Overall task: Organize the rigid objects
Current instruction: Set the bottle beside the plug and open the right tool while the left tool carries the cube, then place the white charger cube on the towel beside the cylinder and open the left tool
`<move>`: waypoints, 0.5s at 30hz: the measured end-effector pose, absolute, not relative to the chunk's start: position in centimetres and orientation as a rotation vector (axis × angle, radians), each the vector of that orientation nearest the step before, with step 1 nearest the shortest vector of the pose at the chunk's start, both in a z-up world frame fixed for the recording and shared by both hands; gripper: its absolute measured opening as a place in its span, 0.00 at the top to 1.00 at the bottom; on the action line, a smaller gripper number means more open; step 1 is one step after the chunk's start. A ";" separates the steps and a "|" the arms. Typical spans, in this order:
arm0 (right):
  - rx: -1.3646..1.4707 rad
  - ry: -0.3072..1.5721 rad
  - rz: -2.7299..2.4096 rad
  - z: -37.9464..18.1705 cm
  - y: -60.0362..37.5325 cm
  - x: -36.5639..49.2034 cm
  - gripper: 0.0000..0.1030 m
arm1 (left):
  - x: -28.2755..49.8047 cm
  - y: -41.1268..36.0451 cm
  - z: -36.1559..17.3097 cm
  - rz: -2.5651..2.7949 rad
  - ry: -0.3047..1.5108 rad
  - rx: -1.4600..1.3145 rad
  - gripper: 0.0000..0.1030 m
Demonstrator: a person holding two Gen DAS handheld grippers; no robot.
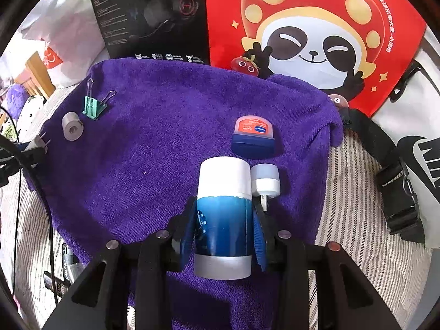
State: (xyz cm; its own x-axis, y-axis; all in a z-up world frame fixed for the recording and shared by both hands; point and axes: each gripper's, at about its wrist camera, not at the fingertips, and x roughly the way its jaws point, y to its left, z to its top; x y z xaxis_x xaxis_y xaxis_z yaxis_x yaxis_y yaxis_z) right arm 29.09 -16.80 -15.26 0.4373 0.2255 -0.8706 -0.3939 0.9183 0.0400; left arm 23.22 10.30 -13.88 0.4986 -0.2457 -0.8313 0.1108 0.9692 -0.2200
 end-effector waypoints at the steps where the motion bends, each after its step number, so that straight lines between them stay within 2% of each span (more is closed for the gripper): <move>1: -0.174 1.052 0.390 -15.3 -17.0 29.0 0.54 | 23.3 10.3 -13.9 -0.219 1.029 -0.146 0.70; 2: -0.174 1.056 0.386 -15.2 -17.1 28.8 0.49 | 23.4 10.2 -14.0 -0.217 1.031 -0.146 0.70; 3: -0.179 1.058 0.378 -15.2 -17.2 28.7 0.48 | 23.6 10.2 -14.1 -0.216 1.034 -0.142 0.70; 15: -0.173 1.058 0.304 -12.2 -18.6 25.8 0.48 | 24.8 9.2 -15.0 -0.226 1.060 -0.104 0.70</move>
State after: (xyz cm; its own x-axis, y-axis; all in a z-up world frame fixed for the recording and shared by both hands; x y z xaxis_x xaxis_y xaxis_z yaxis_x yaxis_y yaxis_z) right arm 25.83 -18.56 -12.24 0.4540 0.1626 -0.8760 -0.3271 0.9450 0.0059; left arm 24.82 9.23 -14.97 0.4682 -0.2340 -0.8520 0.1343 0.9719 -0.1931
